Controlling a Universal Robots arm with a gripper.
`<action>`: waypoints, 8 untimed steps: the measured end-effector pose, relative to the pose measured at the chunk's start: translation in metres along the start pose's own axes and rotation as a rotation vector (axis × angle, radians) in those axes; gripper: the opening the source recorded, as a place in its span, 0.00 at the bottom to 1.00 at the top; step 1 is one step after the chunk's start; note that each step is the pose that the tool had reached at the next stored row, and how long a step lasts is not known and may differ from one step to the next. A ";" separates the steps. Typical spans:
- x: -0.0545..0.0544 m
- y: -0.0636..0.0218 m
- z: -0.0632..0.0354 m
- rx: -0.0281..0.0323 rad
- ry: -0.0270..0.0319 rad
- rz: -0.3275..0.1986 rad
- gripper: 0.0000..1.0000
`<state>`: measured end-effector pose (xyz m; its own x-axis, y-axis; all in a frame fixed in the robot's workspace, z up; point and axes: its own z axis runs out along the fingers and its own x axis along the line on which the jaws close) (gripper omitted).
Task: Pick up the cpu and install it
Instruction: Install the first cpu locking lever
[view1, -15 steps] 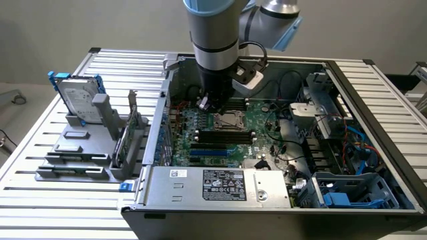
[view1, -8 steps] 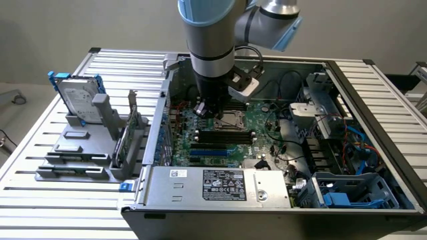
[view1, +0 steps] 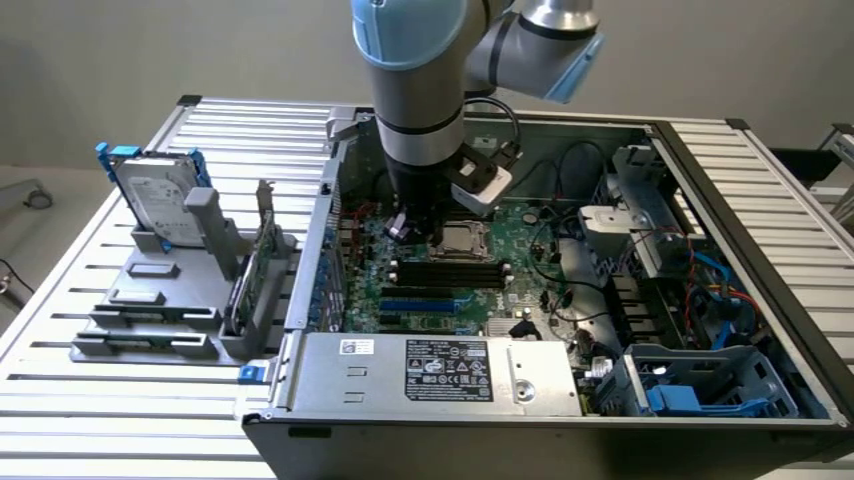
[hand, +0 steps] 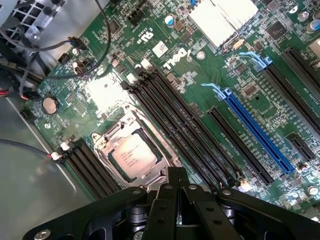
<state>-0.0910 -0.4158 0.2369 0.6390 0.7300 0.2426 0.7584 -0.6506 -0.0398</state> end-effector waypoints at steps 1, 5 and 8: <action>-0.001 -0.0005 0.0008 0.0008 -0.0006 0.001 0.11; -0.001 -0.0028 0.0034 0.0026 -0.0025 0.001 0.11; -0.001 -0.0041 0.0056 0.0030 -0.0028 0.001 0.11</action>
<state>-0.0941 -0.4128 0.2314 0.6404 0.7297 0.2398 0.7579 -0.6509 -0.0431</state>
